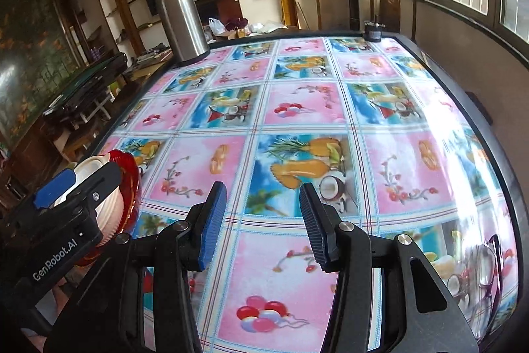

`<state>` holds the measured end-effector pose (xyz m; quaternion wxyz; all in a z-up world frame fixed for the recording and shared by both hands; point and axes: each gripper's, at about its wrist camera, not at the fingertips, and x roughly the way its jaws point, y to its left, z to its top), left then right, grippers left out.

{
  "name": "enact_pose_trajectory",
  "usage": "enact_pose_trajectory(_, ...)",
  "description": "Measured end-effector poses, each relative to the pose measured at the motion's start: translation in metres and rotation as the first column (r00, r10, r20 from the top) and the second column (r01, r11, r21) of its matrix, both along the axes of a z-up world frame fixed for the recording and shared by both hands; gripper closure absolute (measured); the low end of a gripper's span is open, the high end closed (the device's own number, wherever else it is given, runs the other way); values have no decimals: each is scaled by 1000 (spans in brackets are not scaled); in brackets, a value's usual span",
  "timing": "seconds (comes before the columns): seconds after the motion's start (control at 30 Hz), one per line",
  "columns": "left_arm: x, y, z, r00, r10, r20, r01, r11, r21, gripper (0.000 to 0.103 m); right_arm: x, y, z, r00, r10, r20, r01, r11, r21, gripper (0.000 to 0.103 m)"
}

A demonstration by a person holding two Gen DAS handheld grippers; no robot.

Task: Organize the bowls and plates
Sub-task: 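Open both grippers and release the smaller white bowl on the stack, then withdraw both grippers upward away from the bowl stack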

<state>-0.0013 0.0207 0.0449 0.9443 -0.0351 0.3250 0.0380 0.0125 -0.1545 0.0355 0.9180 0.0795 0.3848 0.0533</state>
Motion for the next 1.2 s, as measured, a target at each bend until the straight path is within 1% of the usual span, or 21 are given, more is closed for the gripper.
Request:
enact_pose_trajectory(0.13, -2, 2, -1, 1000, 21, 10, -21, 1000, 16, 23, -1, 1, -1, 1000, 14, 3, -14, 1000, 11, 57)
enact_pose_trajectory(0.37, -6, 15, -2, 999, 50, 17, -51, 998, 39, 23, 2, 24, -3, 997, 79, -3, -79, 997, 8, 57)
enact_pose_trajectory(0.63, -10, 42, -6, 995, 100, 16, -101, 994, 31, 23, 4, 51, -2, 990, 141, 0, -141, 990, 2, 57)
enact_pose_trajectory(0.73, -13, 50, -3, 994, 110, 18, -111, 993, 34, 23, 6, 57, -2, 988, 156, -1, -156, 988, 20, 57)
enact_pose_trajectory(0.83, -20, 61, 2, 991, 133, 28, -134, 990, 34, 23, 7, 63, 0, 984, 180, 9, -180, 983, 38, 57)
enact_pose_trajectory(0.97, -33, 77, 11, 984, 167, 59, -171, 983, 65, 23, 9, 71, 8, 977, 209, 33, -211, 976, 58, 57)
enact_pose_trajectory(1.1, -43, 99, 16, 976, 210, 65, -214, 975, 59, 23, 15, 82, 14, 972, 233, 42, -235, 969, 74, 57)
enact_pose_trajectory(1.2, -53, 116, 21, 965, 246, 87, -251, 966, 58, 23, 20, 95, 15, 965, 259, 37, -261, 963, 63, 57)
